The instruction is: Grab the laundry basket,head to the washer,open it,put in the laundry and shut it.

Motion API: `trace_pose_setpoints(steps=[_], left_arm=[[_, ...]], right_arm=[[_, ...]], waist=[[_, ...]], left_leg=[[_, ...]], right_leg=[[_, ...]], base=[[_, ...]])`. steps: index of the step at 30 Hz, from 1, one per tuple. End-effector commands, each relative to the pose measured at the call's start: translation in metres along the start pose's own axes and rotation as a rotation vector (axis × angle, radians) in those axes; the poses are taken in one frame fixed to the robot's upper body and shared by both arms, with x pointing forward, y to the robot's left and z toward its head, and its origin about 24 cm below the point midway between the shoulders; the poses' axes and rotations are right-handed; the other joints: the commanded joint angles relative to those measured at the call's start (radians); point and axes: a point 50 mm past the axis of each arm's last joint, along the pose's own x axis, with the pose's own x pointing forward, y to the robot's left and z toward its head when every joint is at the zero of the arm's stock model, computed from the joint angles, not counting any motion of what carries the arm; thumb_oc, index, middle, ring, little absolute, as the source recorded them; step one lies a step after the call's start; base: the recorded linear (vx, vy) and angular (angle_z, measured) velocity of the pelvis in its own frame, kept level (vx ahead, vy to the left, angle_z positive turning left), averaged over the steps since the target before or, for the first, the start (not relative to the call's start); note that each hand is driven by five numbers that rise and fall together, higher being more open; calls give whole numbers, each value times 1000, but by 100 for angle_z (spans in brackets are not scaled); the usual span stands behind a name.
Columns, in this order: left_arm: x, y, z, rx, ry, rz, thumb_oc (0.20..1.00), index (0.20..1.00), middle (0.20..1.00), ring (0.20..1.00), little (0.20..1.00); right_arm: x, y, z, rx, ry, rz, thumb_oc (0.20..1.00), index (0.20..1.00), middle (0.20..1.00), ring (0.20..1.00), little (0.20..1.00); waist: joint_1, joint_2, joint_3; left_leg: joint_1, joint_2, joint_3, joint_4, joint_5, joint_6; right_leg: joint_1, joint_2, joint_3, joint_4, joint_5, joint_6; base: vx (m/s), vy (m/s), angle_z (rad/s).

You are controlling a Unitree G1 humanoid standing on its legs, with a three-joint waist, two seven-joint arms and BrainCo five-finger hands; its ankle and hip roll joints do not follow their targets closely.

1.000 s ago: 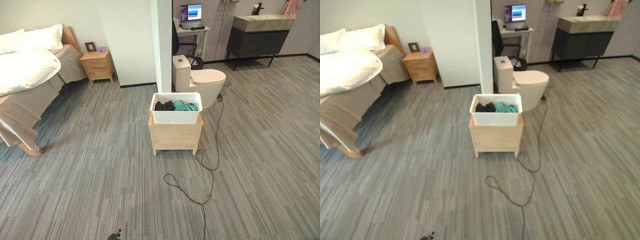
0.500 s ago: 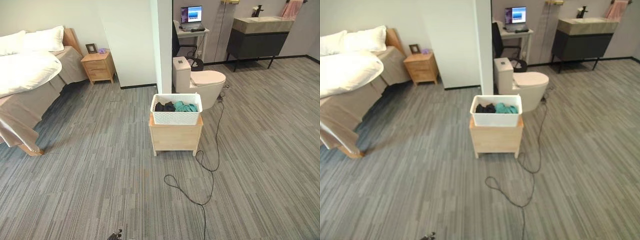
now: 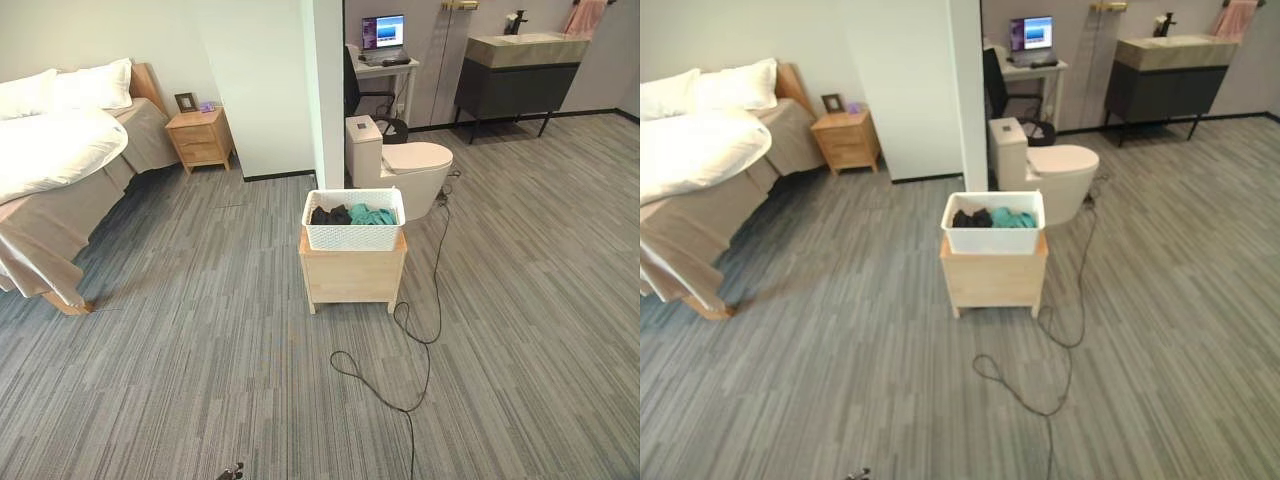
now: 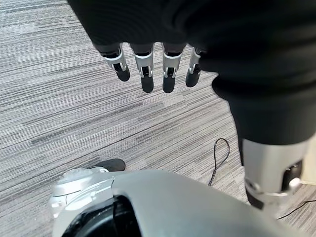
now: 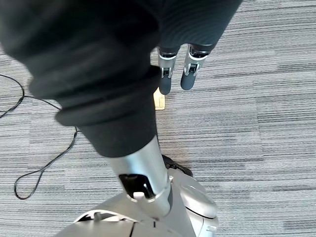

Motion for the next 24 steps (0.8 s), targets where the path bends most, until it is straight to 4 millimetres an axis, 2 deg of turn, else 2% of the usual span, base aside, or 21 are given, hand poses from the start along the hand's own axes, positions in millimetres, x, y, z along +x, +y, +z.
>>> trace_pose_setpoints(steps=[1, 2, 3, 4, 6, 7, 8, 9, 10, 11, 13, 14, 15, 16, 17, 19, 20, 21, 22, 23, 24], left_arm=[[5, 11, 26, -21, -73, 21, 1000, 1000, 1000, 1000, 1000], [5, 11, 26, -21, -73, 21, 1000, 1000, 1000, 1000, 1000], [6, 13, 30, -17, -84, 23, 1000, 1000, 1000, 1000, 1000], [6, 15, 32, -23, -89, 28, 1000, 1000, 1000, 1000, 1000], [7, 15, 33, -78, -84, 34, 1000, 1000, 1000, 1000, 1000], [7, 15, 33, -78, -84, 34, 1000, 1000, 1000, 1000, 1000], [7, 13, 33, -183, -81, 40, 1000, 1000, 1000, 1000, 1000], [7, 13, 33, -223, -90, 39, 1000, 1000, 1000, 1000, 1000], [7, 13, 33, -258, -94, 35, 1000, 1000, 1000, 1000, 1000], [7, 14, 37, -283, -120, 42, 1000, 1000, 1000, 1000, 1000], [6, 15, 36, -283, -121, 49, 1000, 1000, 1000, 1000, 1000], [6, 16, 33, -284, -114, 48, 1000, 1000, 1000, 1000, 1000], [5, 17, 29, -279, -101, 53, 1000, 1000, 1000, 1000, 1000], [5, 17, 29, -279, -101, 53, 1000, 1000, 1000, 1000, 1000], [5, 20, 31, -273, -108, 57, 1000, 1000, 1000, 1000, 1000], [4, 25, 32, -241, -107, 65, 1000, 1000, 1000, 1000, 1000], [4, 30, 34, -177, -108, 61, 1000, 1000, 1000, 1000, 1000], [4, 30, 34, -177, -108, 61, 1000, 1000, 1000, 1000, 1000], [3, 36, 35, -137, -106, 76, 1000, 1000, 1000, 1000, 1000], [3, 36, 35, -137, -106, 76, 1000, 1000, 1000, 1000, 1000], [3, 38, 36, -130, -109, 82, 1000, 1000, 1000, 1000, 1000]], right_arm=[[1, -8, 12, 34, -1, -21, 1000, 1000, 1000, 1000, 1000], [1, -8, 12, 34, -1, -21, 1000, 1000, 1000, 1000, 1000], [2, -5, 21, 9, -27, -8, 1000, 1000, 1000, 1000, 1000], [2, 0, 27, -17, -46, 10, 1000, 1000, 1000, 1000, 1000], [2, 1, 30, -30, -58, 14, 1000, 1000, 1000, 1000, 1000], [2, 1, 30, -30, -58, 14, 1000, 1000, 1000, 1000, 1000], [2, -2, 31, -38, -59, 12, 1000, 1000, 1000, 1000, 1000], [2, -3, 30, -43, -53, 12, 1000, 1000, 1000, 1000, 1000], [2, -4, 28, -46, -50, 11, 1000, 1000, 1000, 1000, 1000], [1, -5, 27, -42, -46, 9, 1000, 1000, 1000, 1000, 1000], [1, -4, 24, -44, -40, 11, 1000, 1000, 1000, 1000, 1000], [2, -3, 23, -48, -33, 15, 1000, 1000, 1000, 1000, 1000], [1, 0, 17, -49, -10, 23, 1000, 1000, 1000, 1000, 1000], [1, -1, 17, -49, -10, 23, 1000, 1000, 1000, 1000, 1000], [1, -1, 17, -46, -11, 21, 1000, 1000, 1000, 1000, 1000], [2, -1, 20, -43, -20, 23, 1000, 1000, 1000, 1000, 1000], [2, -3, 30, -53, -48, 26, 1000, 1000, 1000, 1000, 1000], [2, -3, 30, -53, -48, 26, 1000, 1000, 1000, 1000, 1000], [1, -3, 48, -55, -114, 23, 1000, 1000, 1000, 1000, 1000], [1, -3, 48, -55, -114, 23, 1000, 1000, 1000, 1000, 1000], [0, -1, 58, -56, -154, 28, 1000, 1000, 1000, 1000, 1000]], waist=[[9, -38, 18], [9, -38, 18], [16, -47, 41], [25, -60, 67], [32, -70, 89], [32, -70, 89], [34, -79, 92], [36, -82, 86], [40, -84, 80], [59, -85, 79], [72, -87, 76], [83, -84, 59], [89, -100, 41], [89, -99, 39], [92, -106, 39], [96, -119, 36], [80, -112, 53], [80, -111, 51], [63, -87, 73], [64, -87, 74], [51, -75, 81]], left_leg=[[-23, 63, 32, -31, 34, -51], [-23, 63, 33, -31, 34, -52], [-49, 87, 51, 48, 28, -65], [-124, 87, 59, 206, 26, -78], [-223, 89, 53, 365, 72, -81], [-224, 89, 53, 366, 72, -81], [-279, 77, 64, 359, 82, -65], [-297, 72, 75, 308, 62, -58], [-310, 72, 81, 255, 64, -57], [-395, 77, 99, 150, 139, -72], [-420, 74, 99, 149, 156, -77], [-402, 71, 99, 131, 144, -67], [-426, 50, 97, 195, 119, -41], [-429, 51, 97, 195, 120, -41], [-425, 42, 109, 218, 104, -28], [-391, 17, 135, 224, 62, 7], [-338, 1, 149, 204, 33, 47], [-340, 2, 149, 203, 34, 47], [-269, -1, 162, 180, 8, 73], [-268, -2, 163, 179, 8, 73], [-231, 1, 163, 159, 2, 79]], right_leg=[[6, -65, 22, 2, 8, 39], [7, -65, 22, 2, 8, 39], [3, -53, 31, 23, -8, 23], [1, -54, 34, 42, -20, 9], [2, -55, 26, 48, -25, -5], [1, -55, 25, 49, -25, -5], [10, -57, 14, 37, -36, -3], [11, -60, 12, 31, -41, 4], [14, -62, 13, 26, -48, 11], [40, -63, 16, 21, -73, 21], [55, -67, 24, 26, -86, 28], [71, -69, 34, 33, -101, 37], [98, -99, 32, 74, -117, 46], [95, -98, 31, 74, -116, 46], [87, -117, 33, 116, -111, 51], [49, -155, 45, 243, -50, 75], [-56, -188, 84, 466, 82, 91], [-59, -187, 85, 465, 83, 90], [-133, -205, 81, 600, 136, 101], [-133, -206, 82, 601, 136, 101], [-180, -208, 71, 638, 131, 95]], base=[[25, -76, 0], [21, -180, 0], [-5, -238, 2], [-11, -281, -12], [1, -117, -20], [126, -20, -8], [187, 35, 3], [264, 79, 20], [416, 217, 26], [343, 187, 26], [337, 175, 18], [598, 297, -7], [461, 228, -38], [437, 236, -52], [223, 163, -37], [364, 334, -20], [279, 314, -29], [371, 382, -34], [201, 172, -10], [298, 234, 5], [202, 105, -17]])
